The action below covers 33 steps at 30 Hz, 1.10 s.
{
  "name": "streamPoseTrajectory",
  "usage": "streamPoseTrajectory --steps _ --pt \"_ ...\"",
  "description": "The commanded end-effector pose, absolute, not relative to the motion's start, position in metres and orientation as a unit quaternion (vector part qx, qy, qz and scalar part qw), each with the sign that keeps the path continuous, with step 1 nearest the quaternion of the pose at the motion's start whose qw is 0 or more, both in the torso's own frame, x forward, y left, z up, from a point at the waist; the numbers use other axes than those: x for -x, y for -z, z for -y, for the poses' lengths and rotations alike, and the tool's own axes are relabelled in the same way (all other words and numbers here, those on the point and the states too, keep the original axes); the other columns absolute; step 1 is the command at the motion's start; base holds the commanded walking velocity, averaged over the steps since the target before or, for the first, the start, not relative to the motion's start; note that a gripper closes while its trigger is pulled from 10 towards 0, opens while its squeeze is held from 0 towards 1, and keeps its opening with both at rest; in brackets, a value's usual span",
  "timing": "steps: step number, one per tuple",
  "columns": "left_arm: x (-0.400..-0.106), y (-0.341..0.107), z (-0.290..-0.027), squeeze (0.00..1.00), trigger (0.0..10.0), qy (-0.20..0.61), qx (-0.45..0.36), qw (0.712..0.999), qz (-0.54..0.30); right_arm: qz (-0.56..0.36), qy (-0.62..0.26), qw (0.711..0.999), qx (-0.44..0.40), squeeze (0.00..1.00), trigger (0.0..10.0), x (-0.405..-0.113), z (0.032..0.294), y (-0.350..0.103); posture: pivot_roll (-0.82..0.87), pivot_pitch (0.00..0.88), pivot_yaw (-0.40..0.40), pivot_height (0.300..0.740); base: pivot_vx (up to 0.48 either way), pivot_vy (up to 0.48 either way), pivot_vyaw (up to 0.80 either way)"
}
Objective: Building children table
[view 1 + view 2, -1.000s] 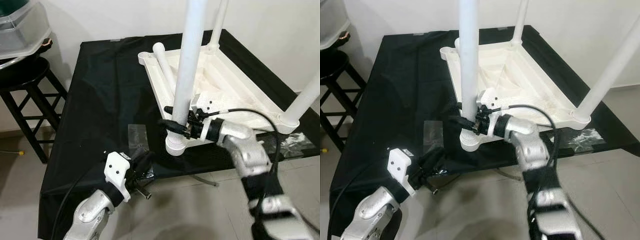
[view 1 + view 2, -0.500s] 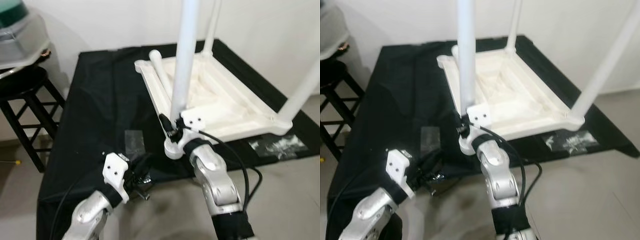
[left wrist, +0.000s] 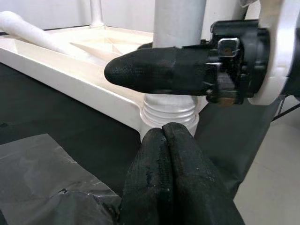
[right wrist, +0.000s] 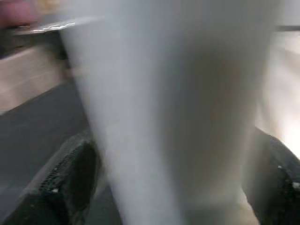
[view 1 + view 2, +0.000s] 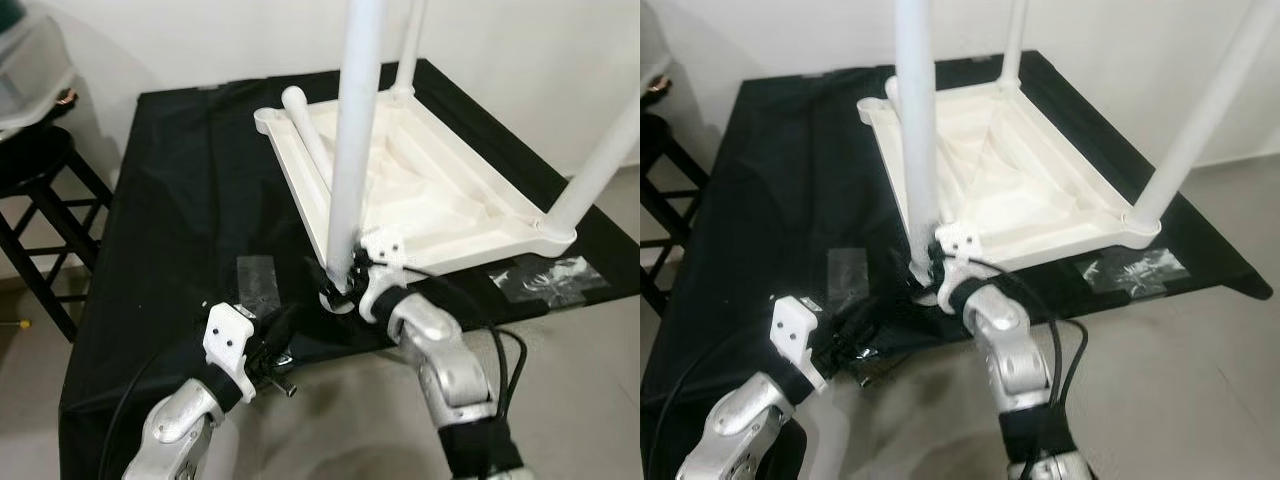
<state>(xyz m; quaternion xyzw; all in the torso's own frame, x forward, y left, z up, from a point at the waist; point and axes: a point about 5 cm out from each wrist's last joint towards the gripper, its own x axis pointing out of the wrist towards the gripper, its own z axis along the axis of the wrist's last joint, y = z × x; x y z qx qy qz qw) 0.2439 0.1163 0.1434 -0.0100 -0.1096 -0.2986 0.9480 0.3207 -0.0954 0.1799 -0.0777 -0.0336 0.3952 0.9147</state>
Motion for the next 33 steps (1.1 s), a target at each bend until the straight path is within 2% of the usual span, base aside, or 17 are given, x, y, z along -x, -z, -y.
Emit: streamPoseTrajectory --steps 1,8,18,19,20,23,24,33 --pt "-0.241 -0.138 -0.118 0.0 10.0 0.296 0.01 0.95 0.103 0.037 -0.459 0.882 0.099 0.0 10.0 -0.317 0.099 -0.181 0.0 0.155 0.026 0.74 0.0 0.0 0.0" --pt "-0.24 -0.136 -0.118 0.0 10.0 0.294 0.008 0.95 0.101 0.0 -0.526 0.838 0.143 0.0 10.0 -0.33 0.131 -0.186 0.02 0.143 0.024 0.74 0.0 0.0 0.0" --pt "-0.239 -0.137 -0.118 0.0 10.0 0.298 0.007 0.949 0.1 0.032 -0.504 0.853 0.131 0.0 10.0 -0.351 0.136 -0.205 0.03 0.151 0.034 0.74 0.0 0.0 0.0" --pt "-0.239 -0.137 -0.118 0.0 10.0 0.298 0.007 0.949 0.1 0.039 -0.498 0.857 0.128 0.0 8.6 -0.354 0.137 -0.208 0.03 0.152 0.034 0.74 0.0 0.0 0.0" --pt "-0.239 -0.137 -0.118 0.0 10.0 0.298 0.007 0.949 0.1 0.043 -0.495 0.858 0.129 0.0 3.8 -0.357 0.139 -0.211 0.03 0.152 0.034 0.74 0.0 0.0 0.0" --pt "-0.238 -0.137 -0.118 0.0 10.0 0.298 0.007 0.949 0.1 0.046 -0.496 0.857 0.131 0.0 3.8 -0.359 0.14 -0.213 0.03 0.152 0.034 0.74 0.0 0.0 0.0" --pt "-0.238 -0.137 -0.118 0.0 10.0 0.298 0.007 0.949 0.1 0.046 -0.501 0.854 0.133 0.0 0.0 -0.361 0.142 -0.215 0.04 0.157 0.035 0.74 0.0 0.0 0.0" --pt "-0.238 -0.138 -0.119 0.0 10.0 0.297 0.006 0.949 0.101 0.034 -0.533 0.833 0.142 0.0 0.0 -0.361 0.152 -0.218 0.04 0.161 0.035 0.74 0.0 0.0 0.0"
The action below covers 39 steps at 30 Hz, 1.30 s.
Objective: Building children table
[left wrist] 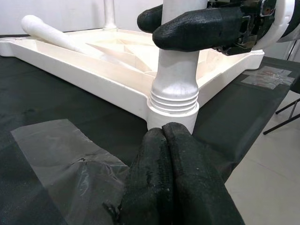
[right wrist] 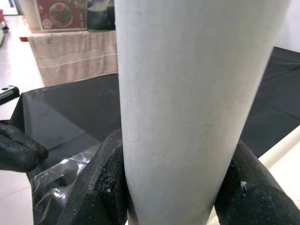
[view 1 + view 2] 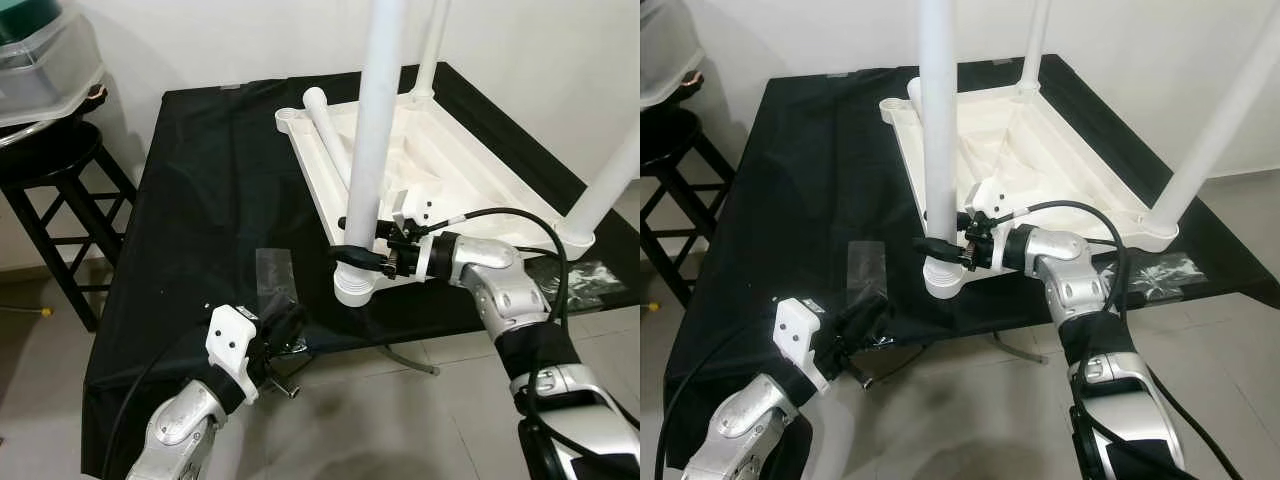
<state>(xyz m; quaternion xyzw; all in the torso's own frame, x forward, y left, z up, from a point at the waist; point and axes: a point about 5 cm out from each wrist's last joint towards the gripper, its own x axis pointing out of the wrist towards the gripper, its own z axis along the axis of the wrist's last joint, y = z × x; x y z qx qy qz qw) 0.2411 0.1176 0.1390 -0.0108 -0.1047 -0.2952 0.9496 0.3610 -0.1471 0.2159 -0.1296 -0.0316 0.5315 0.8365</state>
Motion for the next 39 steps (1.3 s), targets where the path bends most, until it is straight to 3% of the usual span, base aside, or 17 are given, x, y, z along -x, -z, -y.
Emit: streamPoseTrajectory --steps 1,7,8,9,10,12,20,21,22,23,24,25,31,32,33,34,39 --pt "-0.238 -0.138 -0.119 0.0 10.0 0.297 0.006 0.949 0.101 0.034 -0.533 0.833 0.142 0.0 0.0 -0.361 0.152 -0.218 0.04 0.161 0.035 0.74 0.0 0.0 0.0" --pt "-0.238 -0.138 -0.119 0.0 10.0 0.296 0.007 0.95 0.102 0.01 -0.475 0.871 0.124 0.0 0.0 -0.352 0.151 -0.188 0.03 0.171 0.017 0.74 0.0 0.0 0.0" --pt "-0.238 -0.139 -0.12 0.0 10.0 0.294 0.005 0.95 0.104 -0.004 -0.329 0.936 0.121 0.0 0.0 -0.353 0.146 -0.17 0.03 0.173 0.011 0.74 0.0 0.0 0.0" --pt "-0.238 -0.14 -0.121 0.0 10.0 0.291 0.004 0.951 0.105 -0.037 -0.24 0.965 0.096 0.0 0.0 -0.334 0.137 -0.145 0.03 0.184 0.014 0.74 0.0 0.0 0.0" --pt "-0.238 -0.14 -0.121 0.0 10.0 0.291 0.004 0.951 0.105 -0.037 -0.24 0.965 0.096 0.0 0.0 -0.334 0.137 -0.145 0.03 0.184 0.014 0.74 0.0 0.0 0.0" --pt "-0.24 -0.141 -0.123 0.0 10.0 0.289 0.002 0.951 0.107 -0.07 -0.142 0.984 0.082 0.0 0.0 -0.308 0.131 -0.125 0.01 0.178 0.037 0.74 0.0 0.0 0.0" --pt "-0.242 -0.14 -0.12 0.0 10.0 0.309 0.008 0.945 0.107 -0.058 -0.139 0.984 0.096 0.0 0.0 -0.318 0.133 -0.131 0.0 0.167 0.024 0.74 0.0 0.0 0.0" --pt "-0.24 -0.14 -0.118 0.0 10.0 0.318 0.008 0.942 0.108 -0.061 -0.141 0.983 0.1 0.0 3.9 -0.32 0.132 -0.131 0.0 0.166 0.025 0.74 0.0 0.0 0.0" --pt "-0.24 -0.14 -0.118 0.0 10.0 0.318 0.008 0.942 0.108 -0.061 -0.141 0.983 0.1 0.0 3.9 -0.32 0.132 -0.131 0.0 0.166 0.025 0.74 0.0 0.0 0.0" --pt "-0.234 -0.141 -0.116 0.0 10.0 0.344 0.005 0.932 0.111 -0.054 -0.15 0.983 0.091 0.0 10.0 -0.324 0.131 -0.134 0.01 0.159 0.019 0.74 0.0 0.0 0.0" --pt "-0.23 -0.141 -0.113 0.0 10.0 0.362 0.004 0.925 0.114 -0.049 -0.151 0.984 0.084 0.0 10.0 -0.326 0.129 -0.138 0.01 0.158 0.018 0.74 0.0 0.0 0.0" --pt "-0.225 -0.141 -0.112 0.0 10.0 0.38 0.01 0.918 0.114 -0.04 -0.178 0.981 0.063 1.0 10.0 -0.33 0.126 -0.143 0.01 0.156 0.018 0.74 0.0 0.0 0.0" --pt "-0.219 -0.141 -0.108 0.0 10.0 0.407 0.018 0.906 0.116 0.007 -0.288 0.957 0.024 1.0 10.0 -0.335 0.118 -0.174 0.01 0.151 0.012 0.74 0.0 0.0 0.0" --pt "-0.219 -0.141 -0.107 0.0 10.0 0.41 0.019 0.904 0.117 0.021 -0.335 0.942 0.028 0.36 10.0 -0.336 0.119 -0.185 0.01 0.147 0.008 0.74 0.0 0.0 0.0" --pt "-0.219 -0.141 -0.106 0.0 10.0 0.413 0.021 0.903 0.117 0.032 -0.372 0.927 0.043 0.0 10.0 -0.338 0.122 -0.193 0.01 0.143 0.003 0.74 0.0 0.0 0.0" --pt "-0.219 -0.141 -0.106 0.0 10.0 0.413 0.021 0.903 0.117 0.032 -0.372 0.927 0.043 0.0 10.0 -0.338 0.122 -0.193 0.01 0.143 0.003 0.74 0.0 0.0 0.0" --pt "-0.216 -0.14 -0.104 0.0 10.0 0.423 0.028 0.898 0.117 0.039 -0.493 0.862 0.112 0.0 10.0 -0.353 0.138 -0.215 0.02 0.142 -0.008 0.74 0.0 0.0 0.0"
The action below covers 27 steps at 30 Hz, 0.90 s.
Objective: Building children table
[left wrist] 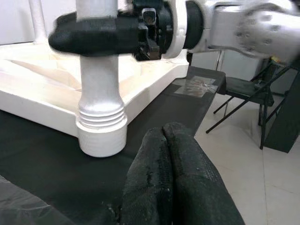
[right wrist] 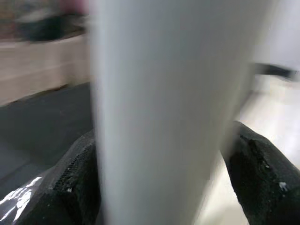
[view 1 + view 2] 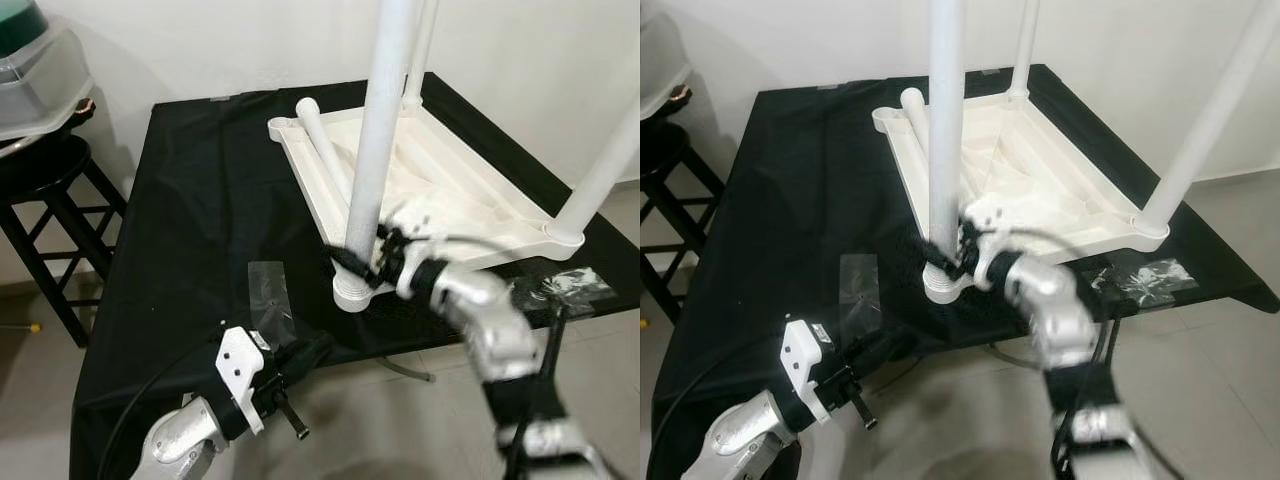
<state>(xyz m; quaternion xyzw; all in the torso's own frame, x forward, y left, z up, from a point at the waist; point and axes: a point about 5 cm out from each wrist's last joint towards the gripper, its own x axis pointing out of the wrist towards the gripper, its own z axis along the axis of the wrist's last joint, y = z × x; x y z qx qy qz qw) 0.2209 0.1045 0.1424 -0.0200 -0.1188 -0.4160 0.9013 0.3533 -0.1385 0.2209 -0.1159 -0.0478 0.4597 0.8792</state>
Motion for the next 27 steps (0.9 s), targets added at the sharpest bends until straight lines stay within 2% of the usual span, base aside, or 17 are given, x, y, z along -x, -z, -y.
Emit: streamPoseTrajectory --steps 1,5,6,8,9,10,13,17,20,25,27 --pt "-0.215 -0.139 -0.104 0.0 10.0 0.425 0.03 0.897 0.116 0.039 -0.505 0.855 0.113 0.0 10.0 -0.356 0.14 -0.219 0.02 0.141 -0.008 0.74 0.0 0.0 0.0" --pt "-0.214 -0.138 -0.105 0.0 10.0 0.425 0.034 0.898 0.111 0.037 -0.518 0.847 0.115 0.0 10.0 -0.362 0.141 -0.227 0.03 0.143 -0.011 0.74 0.0 0.0 0.0" --pt "-0.213 -0.136 -0.106 0.0 10.0 0.424 0.039 0.899 0.107 0.036 -0.528 0.84 0.116 0.0 7.9 -0.367 0.141 -0.234 0.03 0.146 -0.012 0.74 0.0 0.0 0.0" --pt "-0.212 -0.136 -0.106 0.0 10.0 0.424 0.04 0.899 0.106 0.035 -0.533 0.837 0.116 0.0 7.9 -0.368 0.141 -0.237 0.03 0.146 -0.012 0.74 0.0 0.0 0.0" --pt "-0.212 -0.136 -0.106 0.0 10.0 0.424 0.042 0.899 0.105 0.034 -0.54 0.833 0.115 0.0 3.2 -0.369 0.141 -0.238 0.03 0.146 -0.012 0.74 0.0 0.0 0.0" --pt "-0.212 -0.135 -0.105 0.0 10.0 0.425 0.044 0.898 0.103 0.033 -0.545 0.83 0.114 0.0 0.0 -0.369 0.141 -0.239 0.03 0.149 -0.011 0.74 0.0 0.0 0.0" --pt "-0.213 -0.134 -0.105 0.0 10.0 0.428 0.046 0.897 0.1 0.029 -0.552 0.825 0.117 0.0 0.0 -0.37 0.141 -0.239 0.03 0.15 -0.011 0.74 0.0 0.0 0.0" --pt "-0.214 -0.133 -0.103 0.0 10.0 0.436 0.049 0.893 0.096 0.016 -0.585 0.803 0.111 0.0 0.0 -0.367 0.143 -0.23 0.02 0.155 -0.01 0.74 0.0 0.0 0.0" --pt "-0.214 -0.133 -0.103 0.0 10.0 0.436 0.053 0.893 0.095 0.012 -0.588 0.801 0.108 0.0 0.0 -0.366 0.144 -0.225 0.01 0.157 -0.007 0.74 0.0 0.0 0.0" --pt "-0.215 -0.132 -0.103 0.0 10.0 0.439 0.057 0.892 0.092 0.016 -0.567 0.817 0.104 0.0 0.0 -0.364 0.152 -0.219 0.0 0.155 0.0 0.74 0.0 0.0 0.0" --pt "-0.215 -0.132 -0.104 0.0 10.0 0.439 0.059 0.892 0.091 0.018 -0.512 0.852 0.113 0.0 0.0 -0.365 0.156 -0.214 -0.01 0.161 0.0 0.74 0.0 0.0 0.0"
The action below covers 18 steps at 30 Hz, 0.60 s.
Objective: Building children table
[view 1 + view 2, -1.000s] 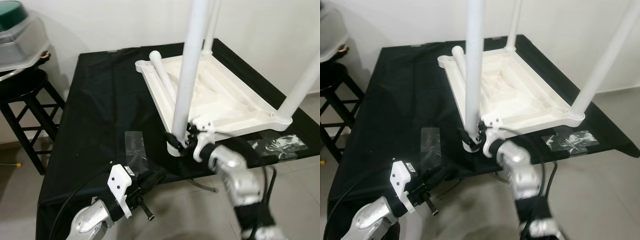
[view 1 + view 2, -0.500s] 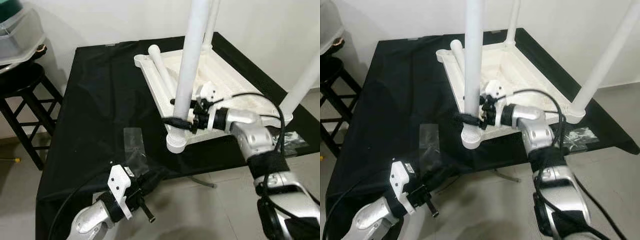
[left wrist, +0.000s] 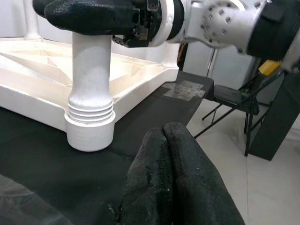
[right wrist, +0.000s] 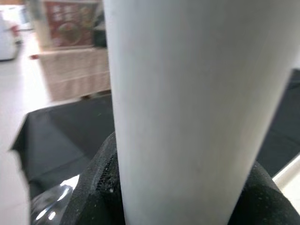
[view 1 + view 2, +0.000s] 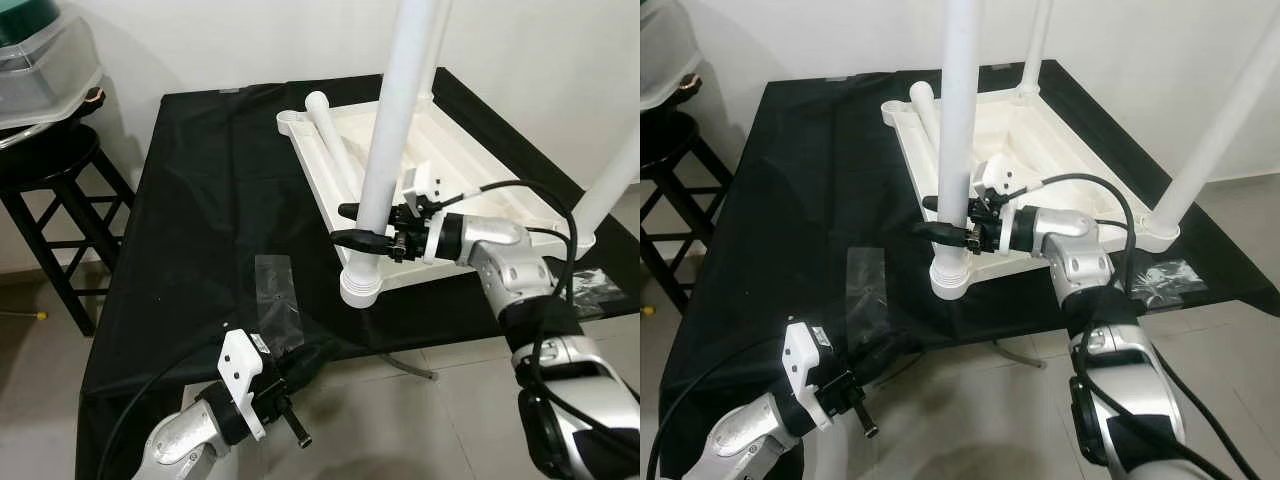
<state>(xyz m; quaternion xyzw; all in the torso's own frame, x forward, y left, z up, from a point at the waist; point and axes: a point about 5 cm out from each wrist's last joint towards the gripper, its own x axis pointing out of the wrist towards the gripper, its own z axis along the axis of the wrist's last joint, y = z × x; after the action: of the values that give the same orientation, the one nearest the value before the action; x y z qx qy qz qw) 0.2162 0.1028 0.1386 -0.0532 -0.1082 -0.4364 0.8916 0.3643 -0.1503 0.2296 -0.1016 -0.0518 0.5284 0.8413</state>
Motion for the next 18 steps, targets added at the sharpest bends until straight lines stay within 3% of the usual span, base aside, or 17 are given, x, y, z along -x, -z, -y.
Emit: streamPoseTrajectory --steps 1,3,4,5,6,8,11,16,17,18 --pt "-0.215 -0.132 -0.105 0.0 10.0 0.438 0.061 0.892 0.09 0.014 -0.408 0.908 0.097 0.0 0.0 -0.366 0.155 -0.203 -0.01 0.164 -0.007 0.74 0.0 0.0 0.0" --pt "-0.215 -0.132 -0.106 0.0 10.0 0.438 0.061 0.893 0.09 0.012 -0.373 0.924 0.09 0.0 0.0 -0.366 0.155 -0.199 -0.01 0.164 -0.007 0.74 0.0 0.0 0.0" --pt "-0.215 -0.133 -0.107 0.0 10.0 0.437 0.062 0.893 0.09 0.006 -0.266 0.962 0.067 0.0 0.0 -0.359 0.151 -0.182 -0.02 0.175 0.006 0.74 0.0 0.0 0.0" --pt "-0.215 -0.133 -0.107 0.0 10.0 0.437 0.062 0.893 0.09 0.006 -0.266 0.962 0.067 0.0 0.0 -0.359 0.151 -0.182 -0.02 0.175 0.006 0.74 0.0 0.0 0.0" --pt "-0.216 -0.133 -0.108 0.0 10.0 0.436 0.063 0.893 0.09 -0.008 -0.197 0.979 0.059 0.0 0.0 -0.343 0.144 -0.163 -0.02 0.18 0.014 0.74 0.0 0.0 0.0" --pt "-0.217 -0.134 -0.109 0.0 10.0 0.435 0.063 0.893 0.09 -0.022 -0.15 0.987 0.048 0.0 0.0 -0.327 0.136 -0.146 -0.02 0.182 0.021 0.74 0.0 0.0 0.0" --pt "-0.219 -0.134 -0.11 0.0 10.0 0.435 0.063 0.894 0.09 -0.03 -0.127 0.991 0.041 0.0 0.0 -0.317 0.129 -0.137 -0.03 0.171 0.028 0.74 0.0 0.0 0.0" --pt "-0.224 -0.134 -0.112 0.0 10.0 0.426 0.064 0.898 0.089 -0.026 -0.168 0.983 0.069 0.0 0.0 -0.322 0.104 -0.145 -0.03 0.166 0.021 0.74 0.0 0.0 0.0" --pt "-0.224 -0.135 -0.113 0.0 10.0 0.414 0.064 0.903 0.092 -0.038 -0.17 0.982 0.079 0.0 8.3 -0.323 0.102 -0.144 -0.02 0.165 0.02 0.74 0.0 0.0 0.0" --pt "-0.224 -0.135 -0.113 0.0 10.0 0.414 0.064 0.903 0.092 -0.038 -0.17 0.982 0.079 0.0 8.3 -0.323 0.102 -0.144 -0.02 0.165 0.02 0.74 0.0 0.0 0.0"
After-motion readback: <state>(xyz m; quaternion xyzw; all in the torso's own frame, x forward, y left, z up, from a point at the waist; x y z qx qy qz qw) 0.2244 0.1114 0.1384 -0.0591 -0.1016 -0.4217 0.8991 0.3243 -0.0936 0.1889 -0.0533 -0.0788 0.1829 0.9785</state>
